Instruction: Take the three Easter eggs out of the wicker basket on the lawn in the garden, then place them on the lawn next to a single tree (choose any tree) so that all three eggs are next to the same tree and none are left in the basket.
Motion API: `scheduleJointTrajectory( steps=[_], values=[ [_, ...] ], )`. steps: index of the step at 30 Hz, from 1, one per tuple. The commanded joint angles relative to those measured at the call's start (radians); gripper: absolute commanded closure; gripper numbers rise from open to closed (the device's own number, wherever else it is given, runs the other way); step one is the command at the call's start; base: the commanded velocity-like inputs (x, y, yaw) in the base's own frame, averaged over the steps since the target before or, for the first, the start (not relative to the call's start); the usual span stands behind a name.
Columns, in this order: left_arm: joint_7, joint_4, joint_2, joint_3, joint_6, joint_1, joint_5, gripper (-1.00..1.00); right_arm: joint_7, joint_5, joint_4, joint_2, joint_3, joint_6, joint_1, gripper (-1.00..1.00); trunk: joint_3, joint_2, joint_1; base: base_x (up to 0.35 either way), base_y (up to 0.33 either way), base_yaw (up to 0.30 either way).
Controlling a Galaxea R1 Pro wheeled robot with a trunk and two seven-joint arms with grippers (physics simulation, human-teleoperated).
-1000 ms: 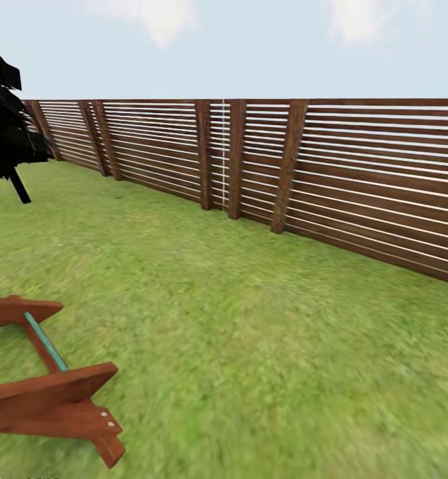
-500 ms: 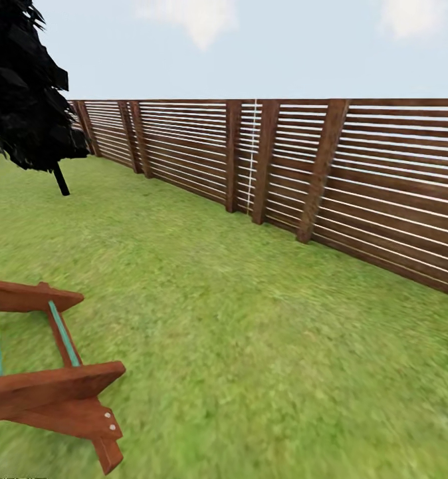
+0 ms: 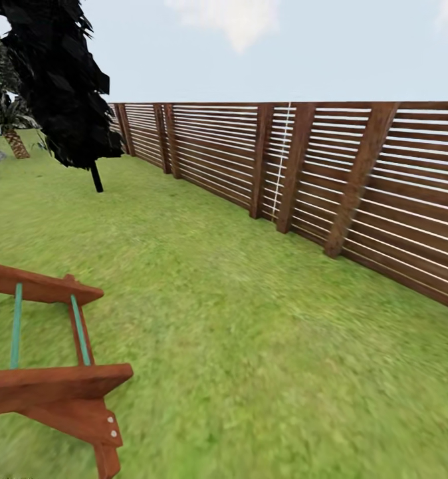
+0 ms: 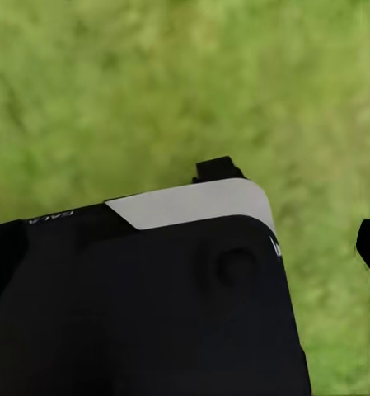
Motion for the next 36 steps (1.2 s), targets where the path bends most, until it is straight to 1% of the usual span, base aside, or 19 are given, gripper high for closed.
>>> scheduleJointTrajectory(
  steps=[1,8,13,16,23,28,36],
  values=[
    [0.002,0.002,0.001,-0.005,-0.004,-0.001,-0.003,-1.00,0.001,-0.005,0.000,0.001,-0.008,-0.005,0.000,-1.00,0.000,0.000,0.000,0.252,-0.212,0.267],
    [0.002,0.002,0.000,-0.005,-0.005,-0.001,-0.003,-1.00,0.001,-0.005,0.000,0.000,-0.008,-0.005,0.000,-1.00,0.007,0.000,0.000,0.253,-0.217,0.246],
    [0.001,0.003,0.001,-0.005,-0.042,-0.001,-0.002,-1.00,0.001,-0.006,0.000,0.000,-0.008,-0.005,0.000,-1.00,0.010,0.000,0.000,0.253,-0.223,0.124],
    [0.001,0.003,0.001,-0.005,-0.050,-0.001,-0.002,-1.00,0.001,-0.009,0.000,-0.001,-0.008,-0.005,0.000,-1.00,0.010,0.000,0.000,0.241,-0.183,0.021],
    [0.000,0.003,0.000,-0.005,-0.054,0.001,-0.003,-1.00,0.001,-0.008,0.000,0.000,-0.008,-0.005,0.000,-1.00,0.010,0.000,0.000,0.063,-0.027,0.002],
    [0.000,0.003,0.001,-0.005,-0.054,0.000,-0.003,-1.00,0.001,-0.007,0.000,0.000,-0.007,-0.005,0.000,-1.00,0.010,0.000,0.000,0.228,-0.002,0.009],
    [0.000,0.002,0.001,-0.005,-0.054,0.000,-0.003,-1.00,0.001,-0.006,0.000,0.001,-0.007,-0.005,0.000,-1.00,0.014,0.000,0.000,0.302,-0.002,0.209]
  ],
)
